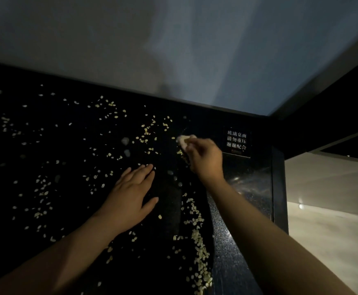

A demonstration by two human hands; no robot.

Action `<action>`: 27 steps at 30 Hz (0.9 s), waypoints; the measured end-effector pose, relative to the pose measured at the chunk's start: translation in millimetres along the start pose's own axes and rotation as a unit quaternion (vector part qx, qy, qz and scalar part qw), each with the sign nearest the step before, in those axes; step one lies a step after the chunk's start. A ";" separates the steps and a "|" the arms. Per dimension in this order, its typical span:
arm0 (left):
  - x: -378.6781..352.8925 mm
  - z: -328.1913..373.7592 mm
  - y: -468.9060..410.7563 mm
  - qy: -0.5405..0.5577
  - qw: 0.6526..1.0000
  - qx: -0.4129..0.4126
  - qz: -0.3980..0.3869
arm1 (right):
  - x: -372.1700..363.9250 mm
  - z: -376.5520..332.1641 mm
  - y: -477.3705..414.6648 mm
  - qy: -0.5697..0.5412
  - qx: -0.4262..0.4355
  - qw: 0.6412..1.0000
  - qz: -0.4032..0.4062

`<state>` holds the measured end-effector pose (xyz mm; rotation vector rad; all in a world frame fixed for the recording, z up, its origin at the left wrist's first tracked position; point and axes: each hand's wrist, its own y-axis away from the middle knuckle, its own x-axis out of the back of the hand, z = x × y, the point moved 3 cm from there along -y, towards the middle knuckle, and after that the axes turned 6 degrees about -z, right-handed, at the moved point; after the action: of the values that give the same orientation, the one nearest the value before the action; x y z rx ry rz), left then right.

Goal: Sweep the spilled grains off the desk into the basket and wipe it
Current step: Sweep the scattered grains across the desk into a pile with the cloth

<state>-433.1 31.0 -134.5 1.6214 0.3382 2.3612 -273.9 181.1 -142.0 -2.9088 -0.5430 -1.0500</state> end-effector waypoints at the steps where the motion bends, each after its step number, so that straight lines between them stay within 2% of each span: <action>1: -1.1 -0.2 0.3 -0.002 1.000 -0.003 -0.002 | 8.5 0.7 3.1 -0.019 -0.011 0.999 0.031; 4: -2.3 -1.7 0.3 -0.003 1.000 -0.005 0.005 | 50.2 9.6 -14.5 -0.007 -0.029 0.988 0.152; 6: -3.0 -2.1 0.3 -0.010 1.000 -0.006 0.006 | 72.4 24.7 -39.2 0.032 -0.060 0.982 0.177; 9: -5.4 -1.5 1.5 -0.006 1.000 -0.007 0.006 | 79.1 52.3 -62.4 0.065 -0.132 0.980 0.131; 11: -5.6 -0.7 1.2 -0.003 1.000 -0.004 0.011 | 72.4 59.6 -67.3 0.086 -0.141 0.979 0.117; 13: -5.5 -0.1 0.8 -0.003 1.000 -0.006 0.014 | 64.7 56.5 -69.9 0.095 -0.130 0.979 0.123; 15: -6.0 -0.8 1.3 -0.003 1.000 -0.009 0.015 | 52.8 44.6 -72.0 0.098 -0.101 0.986 0.089; 18: -6.9 -2.0 1.9 -0.002 1.000 -0.006 0.013 | 30.1 20.4 -68.5 0.029 -0.040 0.999 -0.006; 20: -5.7 -1.9 1.4 -0.005 1.000 -0.006 0.014 | 19.7 3.8 -53.6 -0.025 -0.018 0.999 -0.032; 23: -4.2 -1.8 1.3 -0.016 1.000 -0.009 0.014 | 23.7 -0.7 -25.9 -0.070 -0.017 0.997 0.042; 27: -5.8 -2.0 1.8 -0.013 1.000 -0.007 0.012 | 51.9 9.2 10.9 -0.032 -0.034 0.990 0.131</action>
<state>-433.1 27.2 -139.6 1.6565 0.2975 2.3523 -227.6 188.5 -115.7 -2.9729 -0.1218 -0.9613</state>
